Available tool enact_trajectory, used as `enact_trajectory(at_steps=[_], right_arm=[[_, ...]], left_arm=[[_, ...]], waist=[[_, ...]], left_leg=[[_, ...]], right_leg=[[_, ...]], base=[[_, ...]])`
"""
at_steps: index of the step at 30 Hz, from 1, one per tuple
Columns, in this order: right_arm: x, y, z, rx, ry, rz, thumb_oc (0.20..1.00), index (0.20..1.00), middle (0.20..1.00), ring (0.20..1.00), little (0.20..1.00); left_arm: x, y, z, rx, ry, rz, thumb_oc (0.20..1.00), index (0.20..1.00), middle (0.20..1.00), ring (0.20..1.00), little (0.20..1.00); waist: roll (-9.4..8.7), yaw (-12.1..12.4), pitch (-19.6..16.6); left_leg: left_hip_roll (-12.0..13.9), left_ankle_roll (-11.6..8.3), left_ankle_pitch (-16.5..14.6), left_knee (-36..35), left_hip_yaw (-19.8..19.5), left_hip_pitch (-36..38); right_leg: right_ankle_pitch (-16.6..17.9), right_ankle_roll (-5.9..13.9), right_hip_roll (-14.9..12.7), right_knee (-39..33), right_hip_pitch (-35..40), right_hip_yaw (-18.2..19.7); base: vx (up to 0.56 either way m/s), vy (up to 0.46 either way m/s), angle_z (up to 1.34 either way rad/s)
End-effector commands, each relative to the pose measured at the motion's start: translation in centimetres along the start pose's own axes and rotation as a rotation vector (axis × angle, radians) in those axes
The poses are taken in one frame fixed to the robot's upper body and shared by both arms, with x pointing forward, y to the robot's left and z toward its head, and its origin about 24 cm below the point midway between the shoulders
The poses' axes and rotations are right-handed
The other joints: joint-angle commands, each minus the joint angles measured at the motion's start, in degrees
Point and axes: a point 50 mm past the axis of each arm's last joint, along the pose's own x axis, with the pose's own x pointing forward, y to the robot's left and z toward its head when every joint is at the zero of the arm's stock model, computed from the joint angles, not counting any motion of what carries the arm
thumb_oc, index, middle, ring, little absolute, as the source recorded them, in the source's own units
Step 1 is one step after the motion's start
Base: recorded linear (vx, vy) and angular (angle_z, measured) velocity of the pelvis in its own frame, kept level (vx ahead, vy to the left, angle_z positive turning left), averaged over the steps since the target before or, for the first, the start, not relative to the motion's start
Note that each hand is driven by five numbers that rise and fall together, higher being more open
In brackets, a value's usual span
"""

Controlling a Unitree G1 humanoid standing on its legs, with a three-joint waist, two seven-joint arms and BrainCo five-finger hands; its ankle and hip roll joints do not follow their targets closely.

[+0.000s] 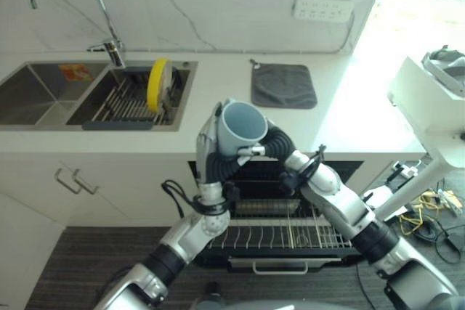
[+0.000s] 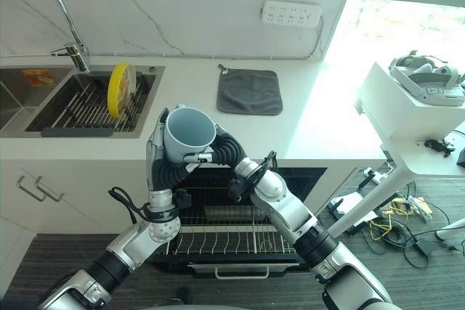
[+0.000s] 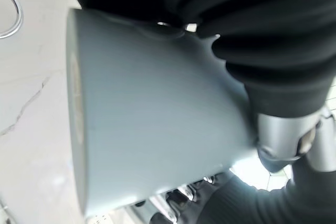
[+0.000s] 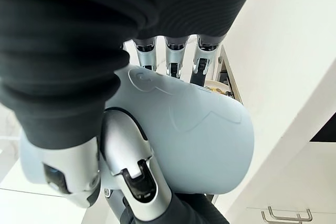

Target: Place the dishes in the dishwasher.

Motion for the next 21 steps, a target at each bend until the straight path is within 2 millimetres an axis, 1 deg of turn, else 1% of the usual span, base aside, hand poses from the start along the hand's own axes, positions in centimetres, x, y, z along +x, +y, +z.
enact_trajectory(at_steps=[1,4,17,18,19,21], right_arm=[[2.7,1.9,5.3,-0.048,-0.266,0.111,0.2,0.2,0.2,0.2,0.2],[2.9,2.1,5.7,-0.041,-0.291,0.102,0.2,0.2,0.2,0.2,0.2],[3.0,2.4,6.6,-0.016,-0.362,0.078,0.2,0.2,0.2,0.2,0.2],[3.1,2.4,6.7,-0.005,-0.37,0.07,0.2,0.2,0.2,0.2,0.2],[3.0,2.3,6.8,0.019,-0.382,0.055,0.2,0.2,0.2,0.2,0.2],[2.9,2.1,6.9,0.055,-0.402,0.027,0.2,0.2,0.2,0.2,0.2]], left_arm=[[2.4,-2.6,3.1,-0.113,-0.187,-0.098,0.2,0.2,0.2,0.2,0.2],[2.2,-2.9,3.3,-0.123,-0.183,-0.124,0.2,0.2,0.2,0.2,0.2],[1.7,-3.4,3.5,-0.155,-0.162,-0.179,0.2,0.2,0.2,0.2,0.2],[1.6,-3.4,3.5,-0.153,-0.161,-0.188,0.464,0.464,0.464,0.464,0.464],[1.5,-3.6,3.5,-0.151,-0.158,-0.205,1.0,1.0,1.0,1.0,1.0],[1.5,-3.7,3.6,-0.157,-0.153,-0.221,1.0,1.0,1.0,1.0,1.0]], waist=[[0.88,1.41,1.87],[1.0,1.41,2.08],[1.54,1.49,2.29],[1.56,1.46,2.29],[1.64,1.44,2.26],[1.79,1.3,2.17]], left_leg=[[2.43,-0.63,-9.25,5.4,-1.67,3.55],[2.35,-0.52,-9.44,5.61,-1.68,3.58],[2.21,-0.38,-9.65,6.01,-1.7,3.53],[2.22,-0.38,-9.64,5.98,-1.63,3.56],[2.27,-0.4,-9.56,5.93,-1.51,3.61],[2.38,-0.45,-9.5,5.9,-1.23,3.67]], right_leg=[[-4.62,-1.02,-2.08,6.45,-2.53,0.51],[-4.73,-1.06,-2.08,6.6,-2.54,0.64],[-5.01,-1.22,-2.18,7.07,-2.67,0.61],[-5.03,-1.25,-2.19,7.08,-2.65,0.57],[-5.03,-1.25,-2.2,7.11,-2.64,0.48],[-5.13,-1.27,-2.2,7.18,-2.6,0.34]], base=[[0.0,0.0,0.0],[0.0,0.0,0.0],[0.0,0.0,0.0],[0.0,0.0,0.0],[0.0,0.0,0.0],[0.0,0.0,0.0]])
